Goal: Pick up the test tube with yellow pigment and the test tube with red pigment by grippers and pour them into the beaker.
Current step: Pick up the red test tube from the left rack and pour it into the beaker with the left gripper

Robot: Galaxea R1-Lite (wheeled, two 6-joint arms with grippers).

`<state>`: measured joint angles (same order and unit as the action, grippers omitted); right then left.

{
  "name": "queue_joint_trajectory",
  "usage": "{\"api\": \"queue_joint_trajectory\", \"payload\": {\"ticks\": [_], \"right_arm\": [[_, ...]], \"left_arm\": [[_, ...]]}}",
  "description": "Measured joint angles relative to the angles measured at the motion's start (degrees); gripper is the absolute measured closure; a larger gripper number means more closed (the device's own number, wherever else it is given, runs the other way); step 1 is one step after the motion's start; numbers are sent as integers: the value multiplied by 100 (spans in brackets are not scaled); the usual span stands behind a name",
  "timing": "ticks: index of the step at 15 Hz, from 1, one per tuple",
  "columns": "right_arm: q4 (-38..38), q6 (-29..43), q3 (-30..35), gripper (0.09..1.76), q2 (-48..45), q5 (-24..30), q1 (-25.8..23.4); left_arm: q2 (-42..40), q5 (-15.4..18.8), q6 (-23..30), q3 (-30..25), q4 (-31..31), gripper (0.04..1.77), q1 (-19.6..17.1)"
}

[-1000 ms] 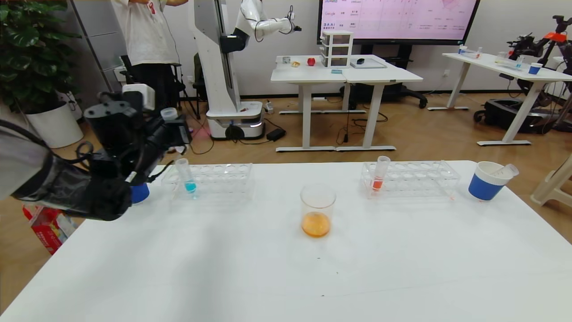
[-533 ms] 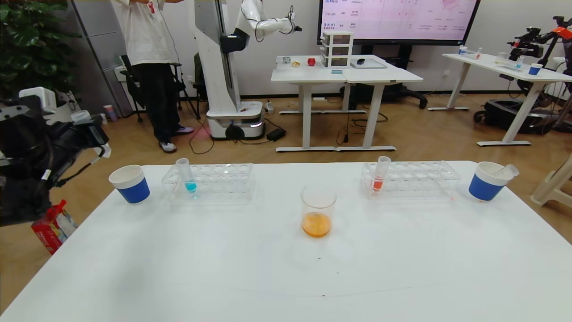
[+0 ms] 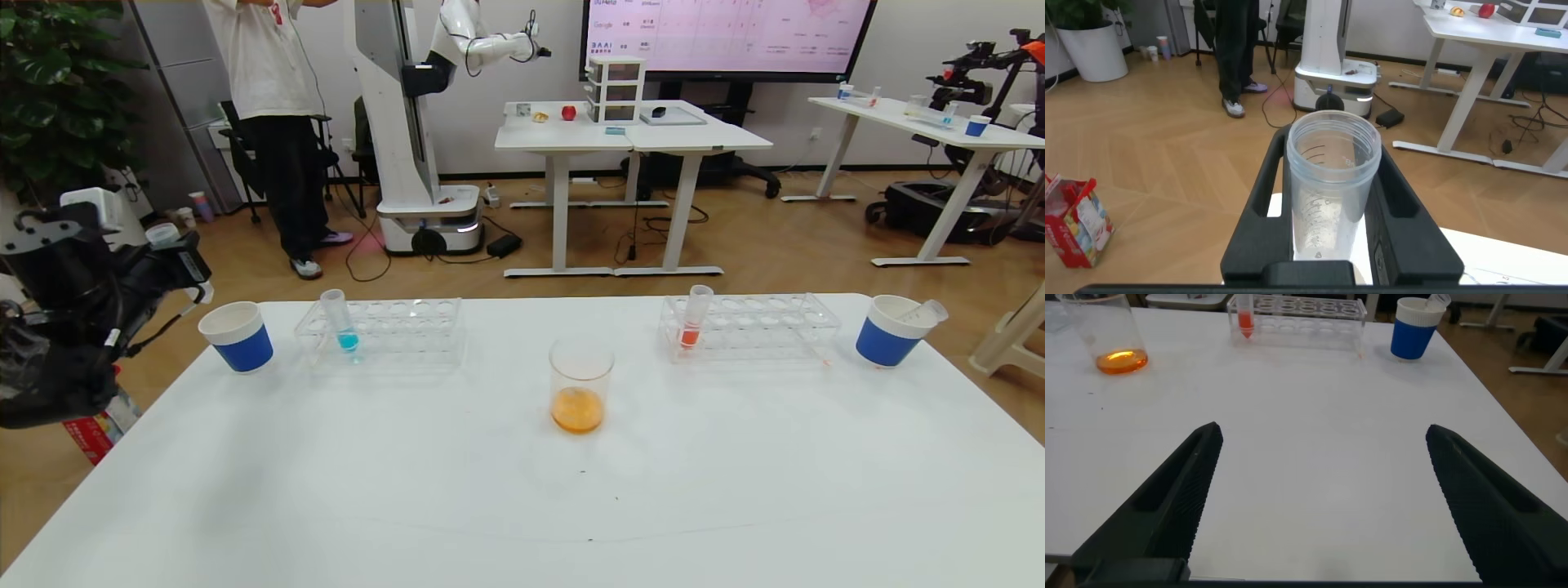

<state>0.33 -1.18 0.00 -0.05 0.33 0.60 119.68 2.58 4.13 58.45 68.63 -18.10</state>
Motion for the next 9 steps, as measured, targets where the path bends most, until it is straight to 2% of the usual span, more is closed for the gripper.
{"api": "queue_joint_trajectory", "payload": {"ticks": [6,9], "right_arm": [[2,0,0,11,0,-2,0],[0,0,0,11,0,0,0]], "left_arm": [[701,-16,9,-380,912,131,127],[880,-16,7,-499,989,131,154]]}}
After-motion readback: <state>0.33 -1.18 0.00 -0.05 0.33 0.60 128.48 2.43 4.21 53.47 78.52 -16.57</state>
